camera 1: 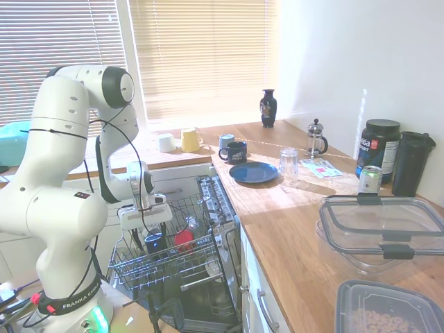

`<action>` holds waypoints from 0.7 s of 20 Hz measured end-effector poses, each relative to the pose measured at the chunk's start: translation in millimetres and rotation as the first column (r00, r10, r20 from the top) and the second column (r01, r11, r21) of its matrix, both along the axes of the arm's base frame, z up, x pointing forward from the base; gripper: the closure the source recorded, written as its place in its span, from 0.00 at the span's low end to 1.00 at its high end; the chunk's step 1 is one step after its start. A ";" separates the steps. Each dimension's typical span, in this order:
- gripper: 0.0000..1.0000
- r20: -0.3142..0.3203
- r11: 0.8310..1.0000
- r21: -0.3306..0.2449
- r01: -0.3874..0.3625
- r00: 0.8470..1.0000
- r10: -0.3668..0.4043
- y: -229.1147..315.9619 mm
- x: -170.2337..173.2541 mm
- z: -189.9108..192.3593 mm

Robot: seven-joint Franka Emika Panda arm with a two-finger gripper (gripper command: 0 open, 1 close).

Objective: Move the blue mug from the dishwasher to the table

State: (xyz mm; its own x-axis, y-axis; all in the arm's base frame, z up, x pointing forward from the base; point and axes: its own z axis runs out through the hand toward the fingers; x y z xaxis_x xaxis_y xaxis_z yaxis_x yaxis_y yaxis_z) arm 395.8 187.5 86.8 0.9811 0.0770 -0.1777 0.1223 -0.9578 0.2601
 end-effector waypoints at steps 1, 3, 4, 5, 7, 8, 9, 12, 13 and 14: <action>0.00 0.000 1.000 0.000 -0.005 1.000 0.005 1.7 0.8 -1.0; 0.00 -0.005 1.000 0.000 -0.018 1.000 0.018 4.8 3.2 -4.4; 0.00 -0.009 1.000 -0.002 -0.024 1.000 0.023 6.7 5.5 -6.5; 0.00 -0.014 1.000 -0.005 -0.026 1.000 0.026 8.3 8.3 -9.1; 0.00 -0.023 1.000 -0.009 -0.027 0.999 0.026 10.8 15.6 -14.5; 0.00 -0.030 1.000 -0.015 -0.024 0.999 0.024 11.5 18.2 -17.5; 0.00 -0.039 0.999 -0.026 -0.020 0.999 0.019 11.8 20.6 -20.6; 0.00 -0.062 0.999 -0.044 -0.021 0.998 0.018 13.9 24.5 -30.8; 0.00 -0.068 0.999 -0.047 -0.023 0.997 0.020 13.9 24.9 -34.2; 1.00 -0.072 0.999 -0.048 -0.026 0.997 0.023 13.6 25.4 -36.7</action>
